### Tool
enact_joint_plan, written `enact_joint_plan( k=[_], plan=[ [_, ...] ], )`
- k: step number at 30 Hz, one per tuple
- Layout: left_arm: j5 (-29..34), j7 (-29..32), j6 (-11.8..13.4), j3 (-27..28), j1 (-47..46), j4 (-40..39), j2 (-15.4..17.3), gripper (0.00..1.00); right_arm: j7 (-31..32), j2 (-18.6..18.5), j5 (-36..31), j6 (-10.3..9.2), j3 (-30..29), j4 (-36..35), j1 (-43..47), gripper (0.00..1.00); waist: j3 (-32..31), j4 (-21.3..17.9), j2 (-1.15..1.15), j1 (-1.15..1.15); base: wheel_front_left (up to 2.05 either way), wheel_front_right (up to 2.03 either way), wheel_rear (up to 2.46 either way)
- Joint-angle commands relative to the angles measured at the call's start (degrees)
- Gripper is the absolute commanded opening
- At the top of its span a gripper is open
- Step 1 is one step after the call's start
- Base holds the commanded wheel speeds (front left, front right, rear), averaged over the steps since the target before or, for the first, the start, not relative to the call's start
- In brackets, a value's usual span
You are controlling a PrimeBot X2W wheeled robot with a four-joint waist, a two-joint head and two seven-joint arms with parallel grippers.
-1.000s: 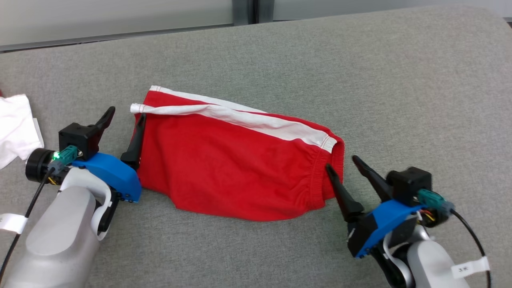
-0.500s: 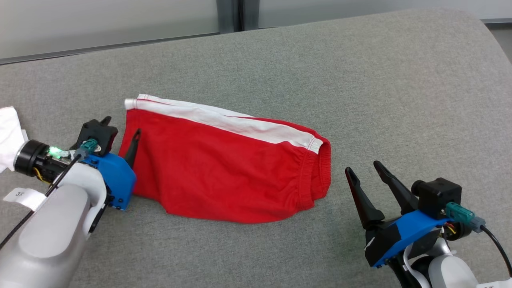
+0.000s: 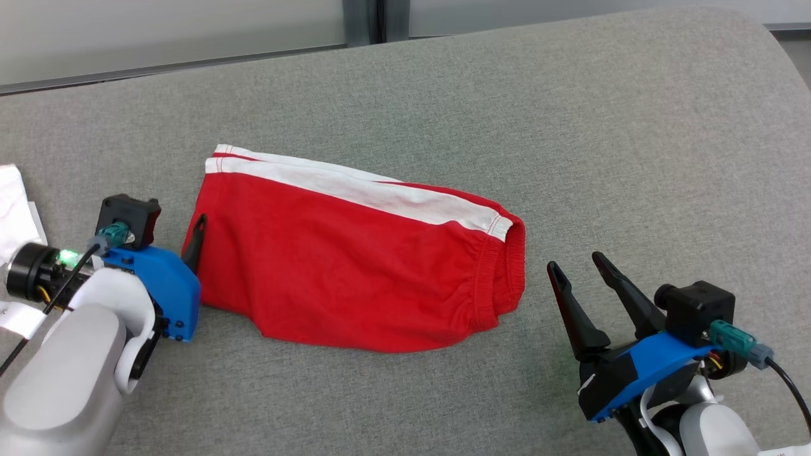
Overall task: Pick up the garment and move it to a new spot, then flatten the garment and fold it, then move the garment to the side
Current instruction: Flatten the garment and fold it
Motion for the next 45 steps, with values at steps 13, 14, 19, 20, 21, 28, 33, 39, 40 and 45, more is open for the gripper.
enact_joint_plan(
  k=[13, 14, 19, 20, 21, 28, 33, 39, 40, 45],
  plan=[
    [-14.9, 6.1, -2.4, 5.3, 8.2, -3.4, -4.1, 1.0, -0.1, -0.1, -0.2, 0.03, -0.5, -0.8, -0.6, 1.0, 1.3, 0.3, 0.0, 0.0, 0.0, 0.0, 0.0],
    [-15.5, 6.8, -2.6, 5.1, 8.5, -3.7, -4.2, 1.0, -0.1, -0.1, -0.2, 0.03, -0.4, -0.8, -0.7, 1.0, 1.3, 0.3, 0.0, 0.0, 0.0, 0.0, 0.0],
    [-16.7, 7.7, -3.0, 4.8, 9.0, -5.0, -4.6, 0.1, -0.4, -0.1, 0.0, 0.03, 0.1, -0.5, -1.2, 1.0, 1.1, 0.2, 0.0, 0.0, 0.0, 0.0, 0.0],
    [-16.8, 7.0, -2.7, 5.1, 8.9, -5.3, -4.7, 0.0, -0.5, -0.1, 0.1, 0.03, 0.1, -0.4, -1.2, 1.0, 1.0, 0.2, 0.0, 0.0, 0.0, 0.0, 0.0],
    [-16.9, 6.4, -2.7, 5.4, 8.8, -5.7, -4.8, 0.0, -0.5, -0.1, 0.0, 0.02, 0.1, -0.3, -1.3, 1.0, 0.9, 0.3, 0.0, 0.0, 0.0, 0.0, 0.0],
    [-18.8, 0.9, -1.4, 8.1, 11.2, -8.2, -6.2, 0.0, -0.9, -0.1, -0.4, 0.03, -1.1, 0.6, -1.0, 1.0, -1.3, 1.6, 0.0, 0.0, 0.0, 0.0, 0.0],
    [-21.2, -2.3, 0.8, 9.8, 19.2, -13.8, -7.0, 0.0, -0.9, -0.1, -0.5, 0.03, -2.8, 1.2, 1.0, 1.0, -3.8, 3.1, 0.0, 0.0, 0.0, 0.0, 0.0],
    [-24.4, -4.7, 3.5, 11.5, 27.4, -17.2, -8.6, 0.0, -0.5, -0.1, 0.1, 0.02, -3.5, 1.5, 2.6, 1.0, -5.6, 4.0, 0.0, 0.0, 0.0, 0.0, 0.0],
    [-24.8, -4.9, 3.6, 11.6, 28.3, -17.2, -8.9, 0.0, -0.5, -0.1, 0.1, 0.03, -3.5, 1.5, 2.8, 1.0, -5.7, 4.0, 0.0, 0.0, 0.0, 0.0, 0.0],
    [-25.6, -6.5, 3.8, 11.6, 30.0, -16.6, -10.4, 0.33, -0.1, -0.1, 0.2, 0.02, -3.3, 1.6, 3.4, 1.0, -6.2, 4.2, 0.0, 0.0, 0.0, 0.0, 0.0]
  ],
)
